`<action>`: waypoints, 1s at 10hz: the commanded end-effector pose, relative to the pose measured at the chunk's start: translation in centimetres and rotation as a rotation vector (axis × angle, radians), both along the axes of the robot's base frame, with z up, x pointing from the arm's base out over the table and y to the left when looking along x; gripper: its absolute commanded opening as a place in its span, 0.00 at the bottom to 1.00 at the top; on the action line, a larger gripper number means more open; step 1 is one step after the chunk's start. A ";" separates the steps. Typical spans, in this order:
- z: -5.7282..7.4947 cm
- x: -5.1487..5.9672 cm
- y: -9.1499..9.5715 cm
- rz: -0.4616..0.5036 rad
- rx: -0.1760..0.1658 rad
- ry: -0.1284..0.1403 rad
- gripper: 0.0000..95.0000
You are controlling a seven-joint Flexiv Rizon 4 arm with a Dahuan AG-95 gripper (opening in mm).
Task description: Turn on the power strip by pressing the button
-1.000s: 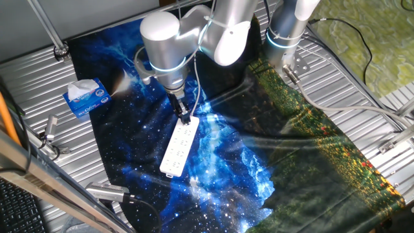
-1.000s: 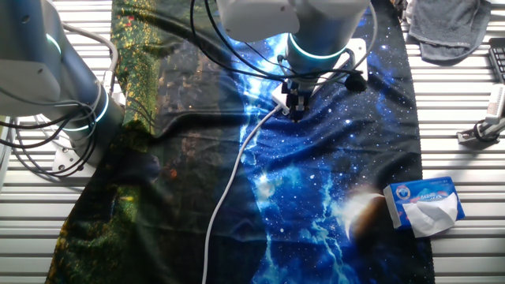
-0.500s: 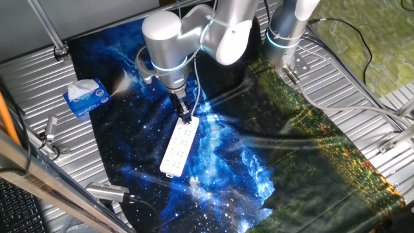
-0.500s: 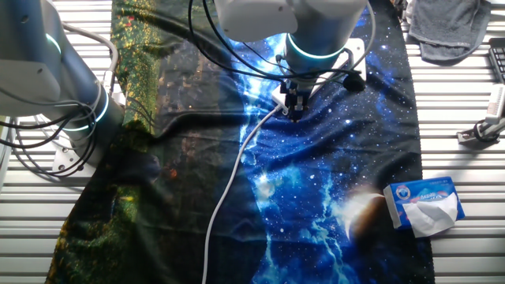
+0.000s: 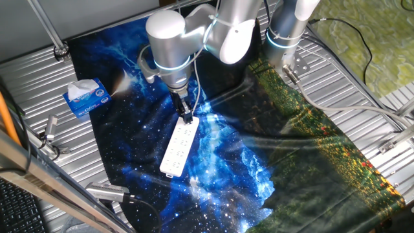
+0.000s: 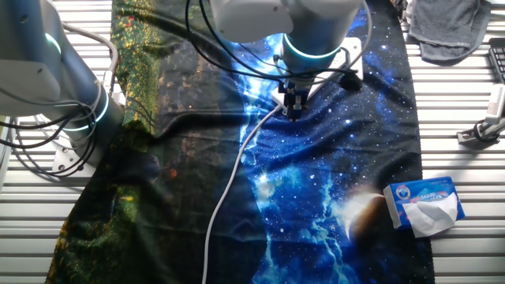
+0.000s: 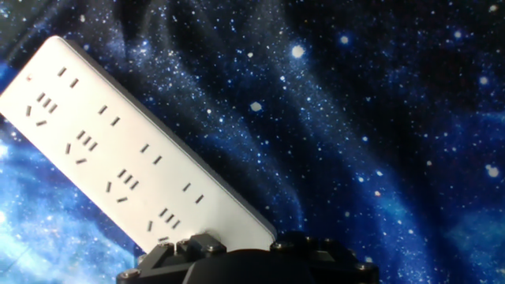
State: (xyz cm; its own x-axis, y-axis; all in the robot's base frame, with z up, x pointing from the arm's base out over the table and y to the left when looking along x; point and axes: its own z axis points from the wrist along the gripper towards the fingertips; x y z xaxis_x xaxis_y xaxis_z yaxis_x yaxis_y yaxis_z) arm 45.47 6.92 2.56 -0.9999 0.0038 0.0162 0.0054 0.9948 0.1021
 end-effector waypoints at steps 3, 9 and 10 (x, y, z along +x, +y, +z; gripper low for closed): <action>-0.2 0.1 -0.3 0.009 0.011 0.007 0.60; -1.1 0.0 -0.1 0.004 0.010 0.011 0.60; -1.1 0.0 -0.1 0.007 0.011 0.012 0.60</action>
State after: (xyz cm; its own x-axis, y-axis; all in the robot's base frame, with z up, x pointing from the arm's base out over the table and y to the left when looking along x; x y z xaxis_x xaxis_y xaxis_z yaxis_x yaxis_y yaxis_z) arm 45.54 6.72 2.43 -0.9996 -0.0043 0.0274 -0.0012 0.9937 0.1122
